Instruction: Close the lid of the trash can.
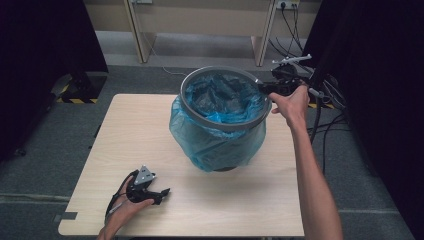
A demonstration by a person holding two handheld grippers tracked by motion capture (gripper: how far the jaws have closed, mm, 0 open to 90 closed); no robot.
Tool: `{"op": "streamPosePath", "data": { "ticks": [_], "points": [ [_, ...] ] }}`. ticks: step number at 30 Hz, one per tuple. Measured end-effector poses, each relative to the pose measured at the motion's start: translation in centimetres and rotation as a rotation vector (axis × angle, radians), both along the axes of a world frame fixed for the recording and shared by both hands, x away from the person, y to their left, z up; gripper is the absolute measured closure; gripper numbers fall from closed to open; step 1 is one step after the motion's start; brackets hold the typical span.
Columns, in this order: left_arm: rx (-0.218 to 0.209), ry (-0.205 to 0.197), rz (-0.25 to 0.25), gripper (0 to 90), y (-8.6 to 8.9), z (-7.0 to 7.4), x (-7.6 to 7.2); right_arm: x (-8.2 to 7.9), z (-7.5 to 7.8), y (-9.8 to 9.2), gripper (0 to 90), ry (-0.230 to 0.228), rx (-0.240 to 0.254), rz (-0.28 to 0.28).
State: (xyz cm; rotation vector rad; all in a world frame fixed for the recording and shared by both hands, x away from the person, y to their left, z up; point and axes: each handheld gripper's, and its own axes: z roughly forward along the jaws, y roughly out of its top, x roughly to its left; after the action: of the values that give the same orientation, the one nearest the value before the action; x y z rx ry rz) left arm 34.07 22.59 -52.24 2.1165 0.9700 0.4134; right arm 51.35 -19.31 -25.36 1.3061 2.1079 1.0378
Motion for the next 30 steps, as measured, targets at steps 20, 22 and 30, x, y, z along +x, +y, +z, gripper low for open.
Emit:
{"op": "streamPosePath", "data": {
  "ticks": [20, 22, 30],
  "points": [
    [-0.021, 0.009, -0.015, 16.8, 0.1, 0.0, 0.2, -1.0, 0.2, -1.1, 63.6, -0.07, 0.066, 0.003],
    [-0.031, 0.024, -0.009, 17.6, 0.3, 0.3, 0.3, -1.1, 0.2, -1.2, 63.4, -0.07, 0.067, 0.009],
    [-0.196, -0.022, 0.011, 15.6, 1.1, 5.5, 0.3, -0.7, -1.3, -0.6, 66.6, -0.053, 0.025, 0.036]
  ]
}}
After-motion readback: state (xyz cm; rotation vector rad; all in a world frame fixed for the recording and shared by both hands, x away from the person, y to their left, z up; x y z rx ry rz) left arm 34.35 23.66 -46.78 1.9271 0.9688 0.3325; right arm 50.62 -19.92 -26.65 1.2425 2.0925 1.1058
